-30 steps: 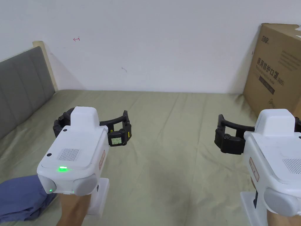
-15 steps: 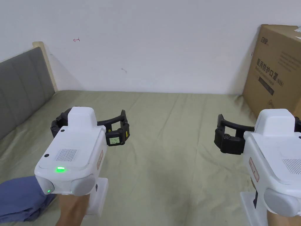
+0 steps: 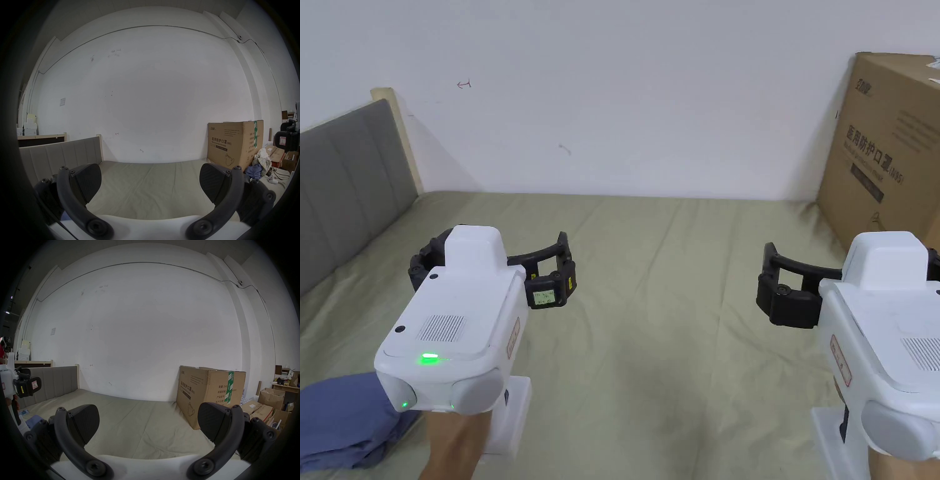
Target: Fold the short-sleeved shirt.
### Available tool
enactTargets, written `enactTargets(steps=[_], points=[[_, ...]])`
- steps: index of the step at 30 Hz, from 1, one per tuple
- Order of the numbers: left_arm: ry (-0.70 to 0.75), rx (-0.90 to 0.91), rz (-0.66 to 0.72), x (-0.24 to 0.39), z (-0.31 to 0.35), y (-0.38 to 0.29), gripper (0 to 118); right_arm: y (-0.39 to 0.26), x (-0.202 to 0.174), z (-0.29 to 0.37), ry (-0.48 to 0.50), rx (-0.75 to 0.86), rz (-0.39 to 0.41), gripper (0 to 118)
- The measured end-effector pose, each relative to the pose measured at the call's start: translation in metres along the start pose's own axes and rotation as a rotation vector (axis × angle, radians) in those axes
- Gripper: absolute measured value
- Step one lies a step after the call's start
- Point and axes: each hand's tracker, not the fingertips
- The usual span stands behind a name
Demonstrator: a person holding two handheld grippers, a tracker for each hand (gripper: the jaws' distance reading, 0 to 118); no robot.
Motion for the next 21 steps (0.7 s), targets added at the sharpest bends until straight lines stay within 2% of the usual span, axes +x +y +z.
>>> enactTargets(steps=[10, 12, 16, 17, 20, 21], points=[[-0.01, -0.006, 0.002, 0.0, 0.001, 0.0, 118, -0.002, -0.001, -0.001, -0.007, -0.025, -0.013, 118], [-0.012, -0.006, 0.004, 0.0, 0.001, 0.0, 118, -0.002, 0.001, -0.003, -0.019, -0.093, -0.113, 118], [-0.018, -0.005, 0.014, -0.001, 0.002, 0.0, 118, 0.0, 0.006, -0.013, -0.052, -0.284, -0.254, 118], [-0.017, -0.006, 0.017, -0.001, 0.003, 0.001, 118, 0.001, 0.006, -0.015, -0.077, -0.335, -0.272, 118], [-0.019, -0.001, 0.024, -0.002, 0.003, 0.002, 118, 0.007, 0.002, -0.02, -0.163, -0.463, -0.229, 118], [-0.02, -0.004, 0.023, -0.003, 0.003, 0.002, 118, 0.008, 0.001, -0.021, -0.159, -0.487, -0.226, 118]])
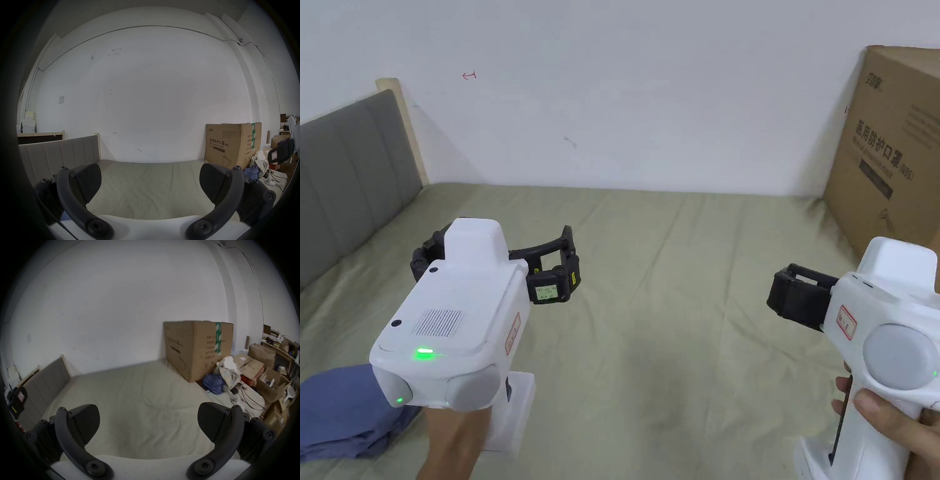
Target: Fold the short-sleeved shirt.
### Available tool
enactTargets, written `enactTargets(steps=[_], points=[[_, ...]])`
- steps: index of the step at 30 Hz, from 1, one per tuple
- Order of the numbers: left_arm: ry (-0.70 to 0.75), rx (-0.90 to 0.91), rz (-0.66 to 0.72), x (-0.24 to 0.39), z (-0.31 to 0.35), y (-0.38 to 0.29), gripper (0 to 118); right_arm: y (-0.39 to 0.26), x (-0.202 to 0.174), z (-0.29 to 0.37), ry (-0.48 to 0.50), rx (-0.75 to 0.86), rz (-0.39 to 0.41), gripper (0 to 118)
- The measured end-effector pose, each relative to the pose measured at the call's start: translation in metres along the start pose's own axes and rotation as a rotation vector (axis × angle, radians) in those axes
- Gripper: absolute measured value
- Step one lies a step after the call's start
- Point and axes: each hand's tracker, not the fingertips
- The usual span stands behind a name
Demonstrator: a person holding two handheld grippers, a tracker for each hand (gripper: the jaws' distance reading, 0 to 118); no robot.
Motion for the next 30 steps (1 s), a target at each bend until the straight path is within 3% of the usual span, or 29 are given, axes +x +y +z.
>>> enactTargets(steps=[9, 14, 21, 26, 30], points=[[0.008, 0.001, 0.003, -0.003, -0.002, -0.001, 118, 0.007, -0.004, 0.002, 0.053, -0.068, -0.062, 118], [0.009, 0.005, 0.004, -0.004, -0.001, 0.0, 118, 0.005, -0.009, 0.006, 0.031, 0.004, 0.01, 117], [0.011, 0.004, 0.0, -0.005, 0.0, 0.0, 118, 0.005, -0.01, 0.006, 0.033, 0.0, 0.009, 117], [0.011, 0.002, -0.004, -0.004, 0.0, 0.0, 118, 0.002, -0.009, 0.006, 0.028, 0.107, 0.059, 117], [0.01, 0.005, -0.003, -0.004, 0.001, -0.001, 118, -0.005, -0.003, 0.007, 0.1, 0.252, 0.052, 117]])
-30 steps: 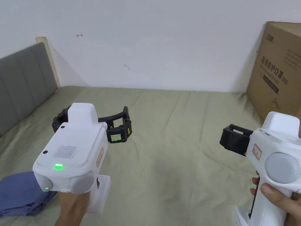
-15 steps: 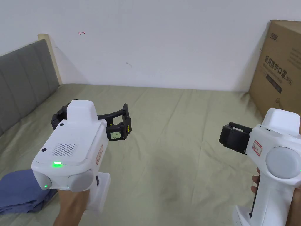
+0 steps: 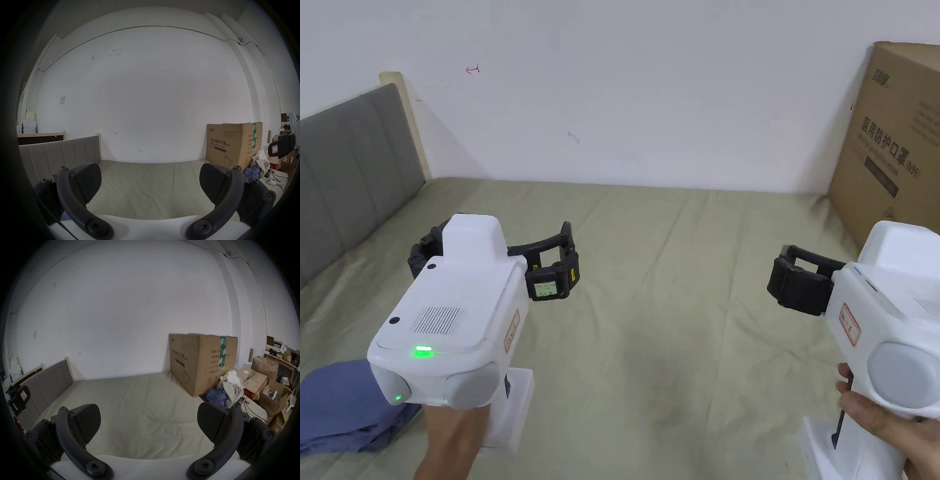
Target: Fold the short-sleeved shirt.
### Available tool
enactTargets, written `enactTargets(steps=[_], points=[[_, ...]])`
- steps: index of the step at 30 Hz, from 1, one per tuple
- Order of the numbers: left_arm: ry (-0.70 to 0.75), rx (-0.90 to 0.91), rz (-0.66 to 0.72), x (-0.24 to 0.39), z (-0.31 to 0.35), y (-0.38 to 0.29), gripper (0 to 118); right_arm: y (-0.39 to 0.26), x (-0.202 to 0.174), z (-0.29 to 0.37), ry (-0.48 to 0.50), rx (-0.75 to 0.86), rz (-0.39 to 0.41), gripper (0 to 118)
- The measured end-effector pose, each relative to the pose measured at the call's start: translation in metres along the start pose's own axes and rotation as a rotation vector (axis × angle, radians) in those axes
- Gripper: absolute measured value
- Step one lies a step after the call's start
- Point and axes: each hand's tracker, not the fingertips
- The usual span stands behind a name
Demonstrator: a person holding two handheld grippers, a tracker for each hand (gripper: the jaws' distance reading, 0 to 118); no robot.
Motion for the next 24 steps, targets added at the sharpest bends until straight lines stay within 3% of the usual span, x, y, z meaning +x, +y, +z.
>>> enactTargets(steps=[3, 11, 24], points=[[-0.001, 0.0, 0.001, 0.0008, 0.0002, -0.0005, 118, -0.0055, 0.0015, 0.0022, 0.031, 0.109, 0.022, 117], [-0.007, 0.004, -0.007, 0.0021, 0.0007, -0.0013, 118, -0.0106, -0.0019, 0.0057, -0.017, 0.203, 0.12, 118], [-0.001, 0.005, -0.008, 0.0006, 0.0012, -0.0011, 118, -0.0099, 0.0016, 0.0084, -0.001, 0.22, 0.108, 118]])
